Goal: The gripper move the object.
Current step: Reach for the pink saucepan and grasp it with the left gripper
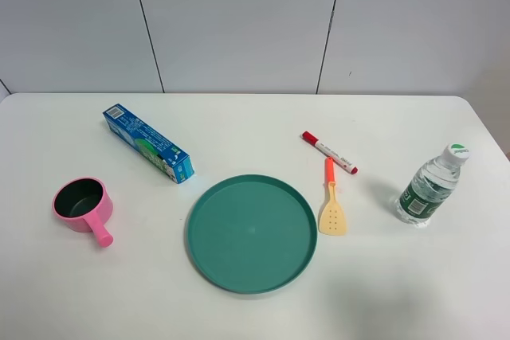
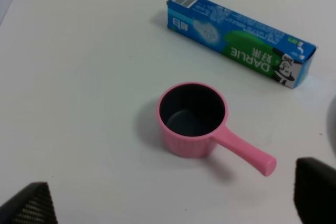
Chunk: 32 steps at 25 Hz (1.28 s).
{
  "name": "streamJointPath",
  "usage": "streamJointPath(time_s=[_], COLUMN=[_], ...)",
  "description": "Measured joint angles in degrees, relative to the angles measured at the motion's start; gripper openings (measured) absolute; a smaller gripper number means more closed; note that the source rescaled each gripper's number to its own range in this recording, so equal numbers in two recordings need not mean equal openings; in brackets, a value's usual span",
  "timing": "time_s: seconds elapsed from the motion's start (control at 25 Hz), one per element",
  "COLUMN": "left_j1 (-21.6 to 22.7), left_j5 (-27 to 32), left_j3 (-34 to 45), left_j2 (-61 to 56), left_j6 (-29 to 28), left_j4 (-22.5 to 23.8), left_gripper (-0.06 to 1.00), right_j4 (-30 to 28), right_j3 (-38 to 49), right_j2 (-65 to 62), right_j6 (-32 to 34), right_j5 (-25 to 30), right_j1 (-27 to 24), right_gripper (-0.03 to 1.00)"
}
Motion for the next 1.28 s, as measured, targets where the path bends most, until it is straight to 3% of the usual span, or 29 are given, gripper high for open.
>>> streamJointPath(time_s=[1.28], left_j1=[0.0], left_j5=[0.0], left_j3=[0.0], left_j2=[0.0], left_j6=[0.0], left_j4=[0.0], left_gripper=[1.0], right_j4=[0.0], right_j3=[0.0], right_j2=[0.0], right_j6=[0.0], right_j5=[0.0], right_j1=[0.0], right_gripper=[1.0])
